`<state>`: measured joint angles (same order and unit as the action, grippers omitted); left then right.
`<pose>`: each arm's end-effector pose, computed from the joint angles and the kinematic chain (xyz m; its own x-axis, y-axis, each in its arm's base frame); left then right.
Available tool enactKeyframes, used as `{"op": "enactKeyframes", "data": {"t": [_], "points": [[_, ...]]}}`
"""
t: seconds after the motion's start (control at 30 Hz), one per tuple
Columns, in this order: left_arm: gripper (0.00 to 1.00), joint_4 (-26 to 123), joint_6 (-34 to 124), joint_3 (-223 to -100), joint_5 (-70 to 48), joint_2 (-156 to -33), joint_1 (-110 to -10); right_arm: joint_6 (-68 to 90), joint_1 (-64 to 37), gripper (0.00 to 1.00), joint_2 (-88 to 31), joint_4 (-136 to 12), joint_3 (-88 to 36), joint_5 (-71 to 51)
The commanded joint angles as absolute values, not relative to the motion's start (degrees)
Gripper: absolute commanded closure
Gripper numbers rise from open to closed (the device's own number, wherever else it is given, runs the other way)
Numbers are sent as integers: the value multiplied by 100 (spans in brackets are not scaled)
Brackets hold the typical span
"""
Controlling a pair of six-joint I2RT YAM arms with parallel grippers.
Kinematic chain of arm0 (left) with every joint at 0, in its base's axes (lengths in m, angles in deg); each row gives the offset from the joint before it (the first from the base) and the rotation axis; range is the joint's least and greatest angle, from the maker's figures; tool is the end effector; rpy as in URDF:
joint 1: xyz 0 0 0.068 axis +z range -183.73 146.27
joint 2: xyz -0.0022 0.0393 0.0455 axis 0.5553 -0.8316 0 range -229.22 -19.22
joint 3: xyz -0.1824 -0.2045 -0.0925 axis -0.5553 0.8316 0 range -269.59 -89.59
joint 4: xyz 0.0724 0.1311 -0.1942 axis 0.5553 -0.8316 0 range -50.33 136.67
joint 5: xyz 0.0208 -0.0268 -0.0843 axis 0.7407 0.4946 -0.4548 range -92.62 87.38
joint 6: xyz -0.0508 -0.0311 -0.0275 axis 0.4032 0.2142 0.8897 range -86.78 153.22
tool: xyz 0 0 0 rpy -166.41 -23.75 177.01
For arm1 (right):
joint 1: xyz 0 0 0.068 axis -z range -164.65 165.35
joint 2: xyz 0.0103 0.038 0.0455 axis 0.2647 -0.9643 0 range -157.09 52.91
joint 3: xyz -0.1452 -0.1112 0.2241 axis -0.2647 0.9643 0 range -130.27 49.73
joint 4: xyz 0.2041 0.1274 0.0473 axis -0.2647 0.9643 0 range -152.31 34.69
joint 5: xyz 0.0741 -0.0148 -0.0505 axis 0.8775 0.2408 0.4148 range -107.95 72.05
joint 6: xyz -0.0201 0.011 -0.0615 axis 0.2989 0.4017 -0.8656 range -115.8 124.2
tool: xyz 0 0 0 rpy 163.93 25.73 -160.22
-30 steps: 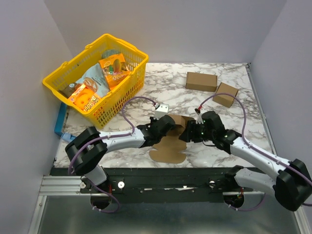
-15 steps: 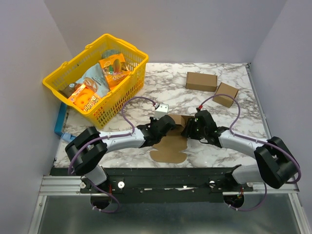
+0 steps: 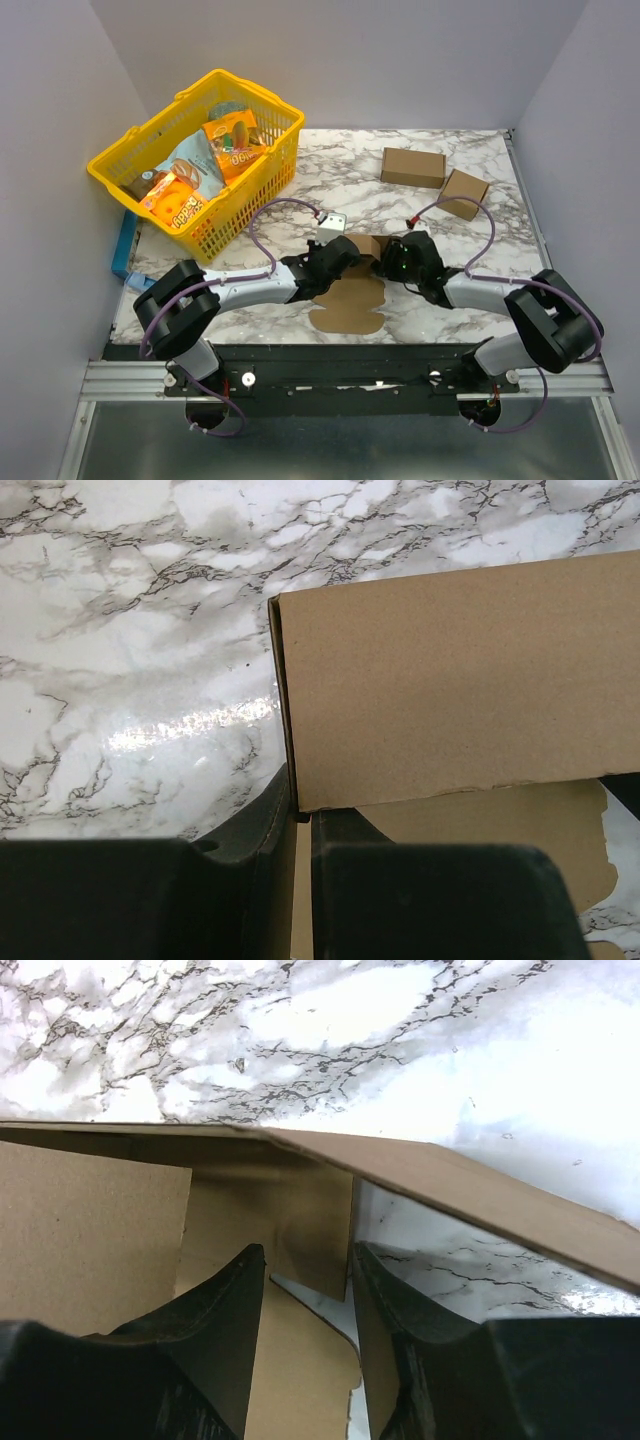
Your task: Fold the paper box
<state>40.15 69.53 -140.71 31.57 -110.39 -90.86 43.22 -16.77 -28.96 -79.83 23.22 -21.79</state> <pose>0.1975 -0.2519 0.2091 -0.6049 0.0336 -0.7956 0.1575 0.9844 -0.0781 0.2204 0.1343 0.1615 -0.7096 0.2964 -0.6393 -0.0501 0.8837 0.4653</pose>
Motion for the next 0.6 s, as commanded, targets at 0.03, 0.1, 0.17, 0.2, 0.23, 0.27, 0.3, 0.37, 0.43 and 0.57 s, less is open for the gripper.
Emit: {"op": "enactKeyframes", "data": {"t": [0.03,0.1,0.17,0.2,0.23,0.27,0.3,0.37,0.43,0.57], "points": [[87,3815,6978,-14127,2981,-11027,-9095,4085,-1638,59,-2805,-8560,2599,-2235],[87,3824,6961,-14153,2946,-11036,-9095,3954,-1647,65,-2699,-8648,2635,-2156],[87,3824,6952,-14180,2919,-11089,-9095,3891,-1647,67,-2672,-8710,2635,-2034],[88,3832,6952,-14197,2919,-11106,-9095,3856,-1655,68,-2664,-8832,2643,-1989],[88,3832,6952,-14215,2902,-11115,-9104,3839,-1673,69,-2663,-8911,2661,-1954],[89,3841,6960,-14215,2884,-11124,-9104,3821,-1691,69,-2663,-8982,2670,-1893],[89,3850,6969,-14224,2867,-11159,-9104,3786,-1752,69,-2655,-9096,2670,-1892],[89,3859,6978,-14215,2840,-11176,-9112,3733,-1848,69,-2663,-9167,2635,-1901],[89,3876,6987,-14233,2831,-11212,-9121,3698,-1937,69,-2716,-9202,2573,-1910],[89,3920,6996,-14268,2796,-11238,-9148,3672,-1963,69,-2874,-9290,2494,-1857]]}}
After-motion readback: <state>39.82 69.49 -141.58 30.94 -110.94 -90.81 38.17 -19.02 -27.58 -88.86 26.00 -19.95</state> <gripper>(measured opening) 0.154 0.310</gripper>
